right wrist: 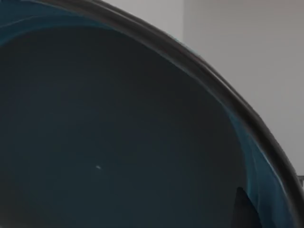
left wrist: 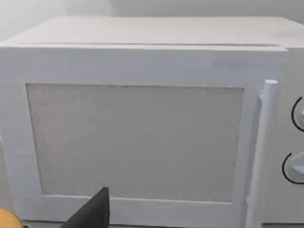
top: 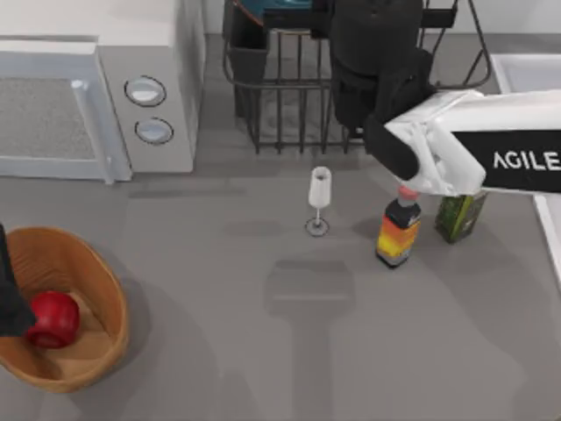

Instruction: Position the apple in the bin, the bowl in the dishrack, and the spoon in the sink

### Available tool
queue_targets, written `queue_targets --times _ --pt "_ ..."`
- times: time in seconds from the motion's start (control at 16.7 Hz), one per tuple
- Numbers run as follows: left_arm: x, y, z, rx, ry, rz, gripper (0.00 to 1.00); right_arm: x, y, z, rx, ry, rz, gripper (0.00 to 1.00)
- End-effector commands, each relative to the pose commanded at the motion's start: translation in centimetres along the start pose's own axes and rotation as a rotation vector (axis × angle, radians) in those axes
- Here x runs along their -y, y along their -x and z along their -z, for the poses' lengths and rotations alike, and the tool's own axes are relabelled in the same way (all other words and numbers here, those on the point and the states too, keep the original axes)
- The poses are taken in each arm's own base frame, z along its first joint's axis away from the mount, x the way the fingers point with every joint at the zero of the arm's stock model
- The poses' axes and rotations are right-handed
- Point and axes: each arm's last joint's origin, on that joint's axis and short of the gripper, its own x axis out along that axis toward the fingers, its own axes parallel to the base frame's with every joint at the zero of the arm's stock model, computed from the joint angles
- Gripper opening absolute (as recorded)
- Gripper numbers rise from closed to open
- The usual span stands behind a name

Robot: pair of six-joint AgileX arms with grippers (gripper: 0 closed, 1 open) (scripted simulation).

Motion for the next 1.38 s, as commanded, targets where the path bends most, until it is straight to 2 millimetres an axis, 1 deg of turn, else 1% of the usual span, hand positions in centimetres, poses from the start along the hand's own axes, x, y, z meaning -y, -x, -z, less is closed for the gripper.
queue_targets --times 0.12,0.9,0.96,1.38 --pt "0.0 0.0 0.0 0.0 0.0 0.0 1.0 0.0 0.0 0.0 0.0 0.0 0.0 0.0" --pt "0.0 0.0 0.0 0.0 0.0 0.0 1.0 0.0 0.0 0.0 0.0 0.0 0.0 0.98" --pt "0.0 0.0 0.0 0.0 0.0 0.0 1.0 0.0 0.0 0.0 0.0 0.0 0.0 1.0" --pt "0.0 0.0 0.0 0.0 0.0 0.0 1.0 0.0 0.0 0.0 0.0 0.0 0.0 1.0"
